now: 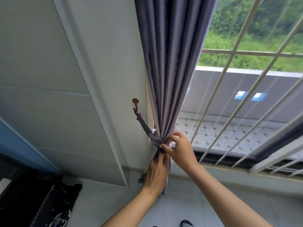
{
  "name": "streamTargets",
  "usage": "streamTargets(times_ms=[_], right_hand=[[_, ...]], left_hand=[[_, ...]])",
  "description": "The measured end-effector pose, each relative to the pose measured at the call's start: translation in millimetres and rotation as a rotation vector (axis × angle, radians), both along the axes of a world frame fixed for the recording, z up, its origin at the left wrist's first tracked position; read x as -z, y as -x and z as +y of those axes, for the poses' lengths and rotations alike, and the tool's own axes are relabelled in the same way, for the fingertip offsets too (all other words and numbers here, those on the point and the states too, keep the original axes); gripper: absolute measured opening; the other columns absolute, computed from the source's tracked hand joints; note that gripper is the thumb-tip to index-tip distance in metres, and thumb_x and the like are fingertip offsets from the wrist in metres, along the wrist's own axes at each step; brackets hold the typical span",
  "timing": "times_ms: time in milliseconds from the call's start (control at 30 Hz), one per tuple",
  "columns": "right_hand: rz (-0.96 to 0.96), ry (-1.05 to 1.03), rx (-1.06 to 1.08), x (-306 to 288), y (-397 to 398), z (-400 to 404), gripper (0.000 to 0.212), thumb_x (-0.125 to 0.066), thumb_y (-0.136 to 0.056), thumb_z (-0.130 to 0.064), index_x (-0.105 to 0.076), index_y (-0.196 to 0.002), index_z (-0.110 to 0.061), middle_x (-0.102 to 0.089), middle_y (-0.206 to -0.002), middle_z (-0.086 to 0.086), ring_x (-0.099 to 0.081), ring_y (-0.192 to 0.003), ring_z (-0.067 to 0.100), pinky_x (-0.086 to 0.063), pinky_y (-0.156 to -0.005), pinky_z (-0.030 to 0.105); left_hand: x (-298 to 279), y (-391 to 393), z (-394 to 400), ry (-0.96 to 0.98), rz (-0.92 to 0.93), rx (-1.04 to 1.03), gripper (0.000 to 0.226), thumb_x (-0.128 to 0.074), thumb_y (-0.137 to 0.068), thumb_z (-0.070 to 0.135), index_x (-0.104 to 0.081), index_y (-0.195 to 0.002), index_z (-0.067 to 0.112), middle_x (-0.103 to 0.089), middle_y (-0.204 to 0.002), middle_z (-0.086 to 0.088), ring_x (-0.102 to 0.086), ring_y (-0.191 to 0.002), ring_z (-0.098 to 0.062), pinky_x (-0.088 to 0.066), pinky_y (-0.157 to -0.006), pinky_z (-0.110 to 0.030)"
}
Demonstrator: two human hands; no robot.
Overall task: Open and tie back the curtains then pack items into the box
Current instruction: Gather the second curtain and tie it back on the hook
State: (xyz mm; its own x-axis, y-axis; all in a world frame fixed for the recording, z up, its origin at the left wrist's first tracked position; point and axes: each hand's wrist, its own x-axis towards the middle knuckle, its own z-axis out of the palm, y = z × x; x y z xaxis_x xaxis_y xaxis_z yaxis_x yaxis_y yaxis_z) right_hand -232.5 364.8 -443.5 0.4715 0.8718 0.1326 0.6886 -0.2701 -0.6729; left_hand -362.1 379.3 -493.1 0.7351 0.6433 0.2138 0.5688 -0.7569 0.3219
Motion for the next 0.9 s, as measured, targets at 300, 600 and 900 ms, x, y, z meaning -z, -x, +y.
streamTargets(times_ms=[300, 600, 900], right_hand=[[-0.003, 0.104, -0.084, -13, -1, 3, 0.017, -0.052, -0.090, -0.024, -0.057, -0.093, -0.008, -0.049, -0.119, 0.000, -0.052, -0.096, 0.018, -0.039, -0.074, 0.026], [-0.018, 0.144, -0.148, -12, -5, 9, 0.027, -0.038, -0.098, -0.024, -0.058, -0.102, -0.007, -0.053, -0.113, 0.003, -0.047, -0.101, 0.015, -0.045, -0.084, 0.034], [0.008, 0.137, -0.321, -24, -42, 0, 0.013, -0.059, -0.082, -0.016, -0.061, -0.094, -0.020, -0.064, -0.096, -0.006, -0.061, -0.089, 0.018, -0.052, -0.077, 0.037]], left_hand=[[-1, 6, 18, 0.356, -0.482, -0.057, 0.024, -0.041, -0.093, 0.027, -0.061, -0.101, 0.017, -0.051, -0.096, 0.004, -0.057, -0.083, -0.013, -0.044, -0.073, -0.023], [-3, -24, 70, 0.707, -0.565, -0.255, 0.072, -0.075, -0.070, 0.020, -0.036, -0.131, 0.026, -0.061, -0.112, 0.007, -0.064, -0.098, -0.008, -0.055, -0.074, -0.026], [3, -34, 67, 0.781, -0.600, -0.463, 0.055, -0.080, -0.073, 0.022, -0.044, -0.114, 0.017, -0.069, -0.088, 0.012, -0.067, -0.077, -0.003, -0.048, -0.059, -0.013]])
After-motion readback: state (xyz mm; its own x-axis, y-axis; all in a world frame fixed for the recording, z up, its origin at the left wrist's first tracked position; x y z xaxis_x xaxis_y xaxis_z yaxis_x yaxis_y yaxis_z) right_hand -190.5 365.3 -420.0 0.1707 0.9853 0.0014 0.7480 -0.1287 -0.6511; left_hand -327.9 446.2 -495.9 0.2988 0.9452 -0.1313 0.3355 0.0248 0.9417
